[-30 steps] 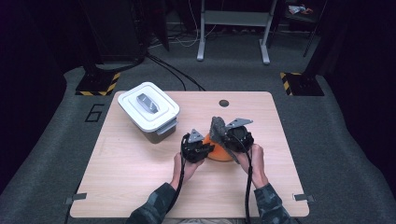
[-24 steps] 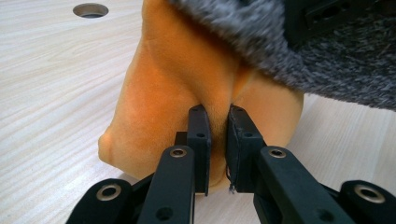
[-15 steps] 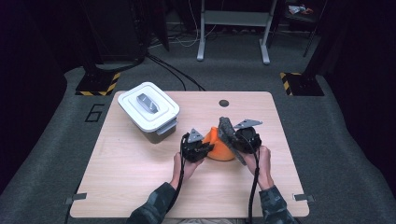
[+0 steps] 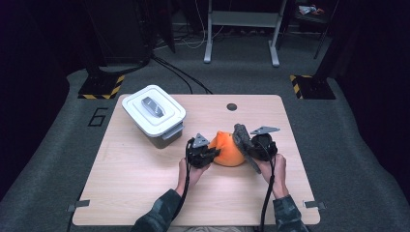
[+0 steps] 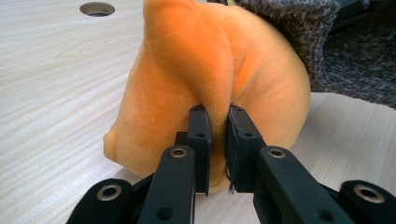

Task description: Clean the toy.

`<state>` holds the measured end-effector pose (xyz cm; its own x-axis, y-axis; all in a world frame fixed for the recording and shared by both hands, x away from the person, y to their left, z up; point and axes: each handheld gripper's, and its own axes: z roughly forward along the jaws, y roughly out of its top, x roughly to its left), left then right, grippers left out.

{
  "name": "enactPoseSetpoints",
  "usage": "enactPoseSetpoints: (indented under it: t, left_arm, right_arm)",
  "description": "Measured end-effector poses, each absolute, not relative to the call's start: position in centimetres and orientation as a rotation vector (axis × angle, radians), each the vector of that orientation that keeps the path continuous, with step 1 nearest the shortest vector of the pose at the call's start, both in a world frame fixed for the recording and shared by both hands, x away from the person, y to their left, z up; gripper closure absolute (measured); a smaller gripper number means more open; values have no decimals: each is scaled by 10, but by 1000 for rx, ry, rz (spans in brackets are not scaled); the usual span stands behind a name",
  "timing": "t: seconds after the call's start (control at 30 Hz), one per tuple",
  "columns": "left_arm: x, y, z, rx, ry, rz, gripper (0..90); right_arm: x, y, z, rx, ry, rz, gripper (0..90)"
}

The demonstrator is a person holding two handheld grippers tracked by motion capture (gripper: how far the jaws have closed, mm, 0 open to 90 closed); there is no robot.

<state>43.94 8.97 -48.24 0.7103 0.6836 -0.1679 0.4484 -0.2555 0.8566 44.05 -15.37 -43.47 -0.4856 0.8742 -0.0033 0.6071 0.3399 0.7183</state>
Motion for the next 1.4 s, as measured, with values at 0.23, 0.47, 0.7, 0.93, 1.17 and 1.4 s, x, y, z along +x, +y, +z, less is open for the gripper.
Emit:
enactPoseSetpoints:
  t: [0.23,0.47,0.7,0.93,1.17,1.4]
  left_arm:
    - [440,90,-483,1895,882,283,813]
    - [440,91,-484,1894,894,276,813]
    - [440,93,-485,1888,896,280,812]
    - [441,94,-483,1900,897,291,811]
    - [440,93,-483,1896,903,290,812]
    - [439,92,-483,1896,896,303,811]
  right_arm:
    - [443,-166,-449,1367,2213,914,741]
    - [450,-177,-475,1460,2253,849,745]
    - [459,-175,-497,1505,2298,790,743]
    - [453,-190,-485,1509,2226,844,752]
    - [438,-187,-436,1405,2148,902,758]
    - [428,-149,-397,1214,2192,1022,758]
